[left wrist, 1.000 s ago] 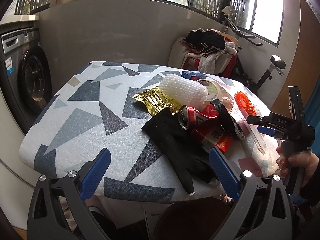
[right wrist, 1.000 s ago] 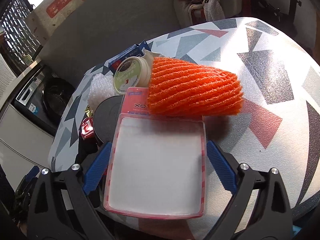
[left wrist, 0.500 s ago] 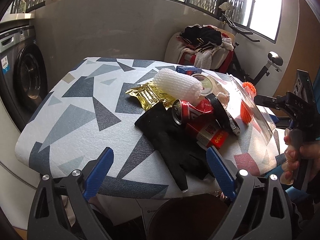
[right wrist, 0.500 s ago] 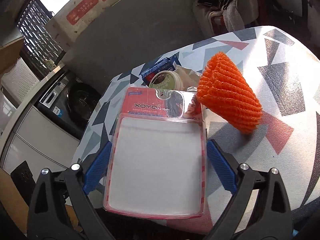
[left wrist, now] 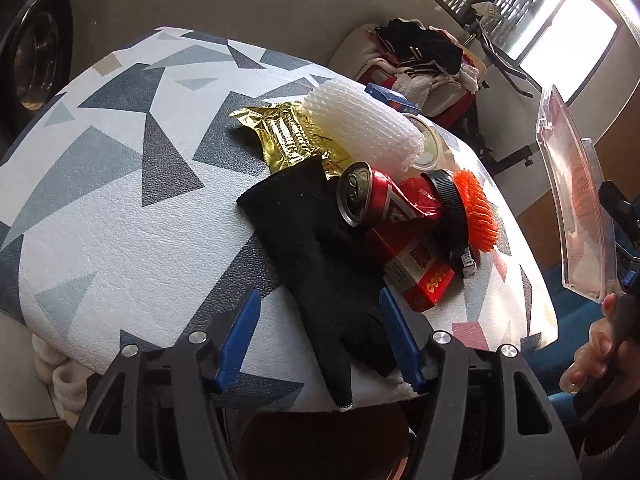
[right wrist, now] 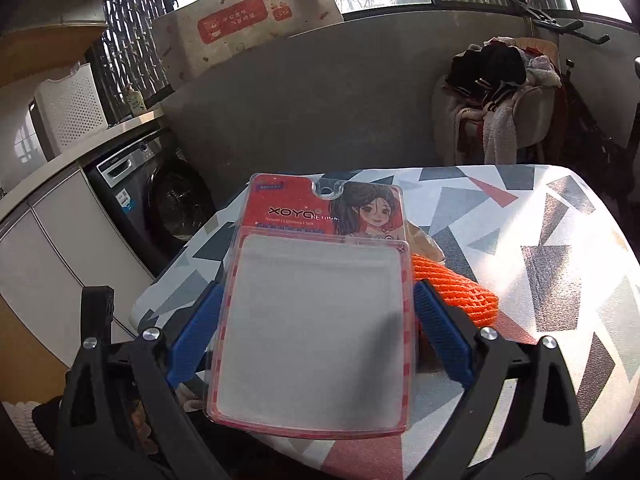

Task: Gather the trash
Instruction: 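Lift the plastic tray with the right tool while the left tool grasps the black glove, then lower the tray and glove into the brown bin and open both tools, then raise both tools back over the remaining items on the board, then grasp the orange foam net with the right tool while the left grasps the white foam net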

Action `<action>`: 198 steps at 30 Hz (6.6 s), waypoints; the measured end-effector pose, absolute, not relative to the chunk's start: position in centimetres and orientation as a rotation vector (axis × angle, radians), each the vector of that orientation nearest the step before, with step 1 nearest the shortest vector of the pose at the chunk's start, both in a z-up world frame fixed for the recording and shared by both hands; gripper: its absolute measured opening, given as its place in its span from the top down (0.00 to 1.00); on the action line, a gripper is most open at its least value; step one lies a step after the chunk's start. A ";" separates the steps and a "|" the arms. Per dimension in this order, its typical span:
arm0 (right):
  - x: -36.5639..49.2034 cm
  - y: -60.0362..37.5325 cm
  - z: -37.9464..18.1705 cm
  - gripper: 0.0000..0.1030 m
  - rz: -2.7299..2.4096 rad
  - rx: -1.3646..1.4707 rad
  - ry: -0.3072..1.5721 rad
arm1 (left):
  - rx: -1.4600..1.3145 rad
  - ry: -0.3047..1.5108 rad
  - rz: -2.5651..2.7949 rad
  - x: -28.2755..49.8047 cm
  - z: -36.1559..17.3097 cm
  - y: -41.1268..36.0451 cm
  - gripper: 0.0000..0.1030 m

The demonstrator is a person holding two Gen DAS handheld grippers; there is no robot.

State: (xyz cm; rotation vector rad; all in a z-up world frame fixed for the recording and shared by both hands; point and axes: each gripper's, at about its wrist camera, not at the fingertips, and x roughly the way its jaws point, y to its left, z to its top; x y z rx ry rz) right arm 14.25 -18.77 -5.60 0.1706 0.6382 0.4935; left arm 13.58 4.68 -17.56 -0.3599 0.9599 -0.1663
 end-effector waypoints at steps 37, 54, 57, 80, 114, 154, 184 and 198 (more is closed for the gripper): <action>-0.4 -15.4 -14.3 0.10 0.570 -0.040 0.745 | -0.080 0.804 -0.249 0.3 -13.5 0.8 0.92; -2.7 -10.8 -20.6 0.10 0.762 -0.132 1.035 | -0.095 0.791 -0.190 -2.5 -14.5 2.3 0.92; -1.2 -11.2 -22.2 0.10 0.716 -0.086 1.096 | -0.089 0.804 -0.195 -2.5 -15.2 2.1 0.92; 1.5 -12.6 -24.6 0.06 0.579 -0.018 1.159 | -0.129 0.894 -0.251 -2.4 -19.0 1.4 0.92; -0.3 -19.6 -17.7 0.05 0.301 -0.023 0.739 | -0.005 0.957 -0.289 -1.4 -21.1 -1.8 0.05; 10.7 -22.3 -12.7 0.06 0.216 -0.222 0.729 | -0.088 0.755 -0.158 6.2 -12.2 5.5 0.05; 22.4 -18.7 -16.1 0.27 0.278 -0.604 0.829 | -0.195 0.788 -0.146 11.4 -14.4 8.7 0.07; 20.6 -21.7 -11.6 0.78 0.343 -0.260 0.772 | -0.459 0.844 -0.272 18.8 -12.9 8.4 0.19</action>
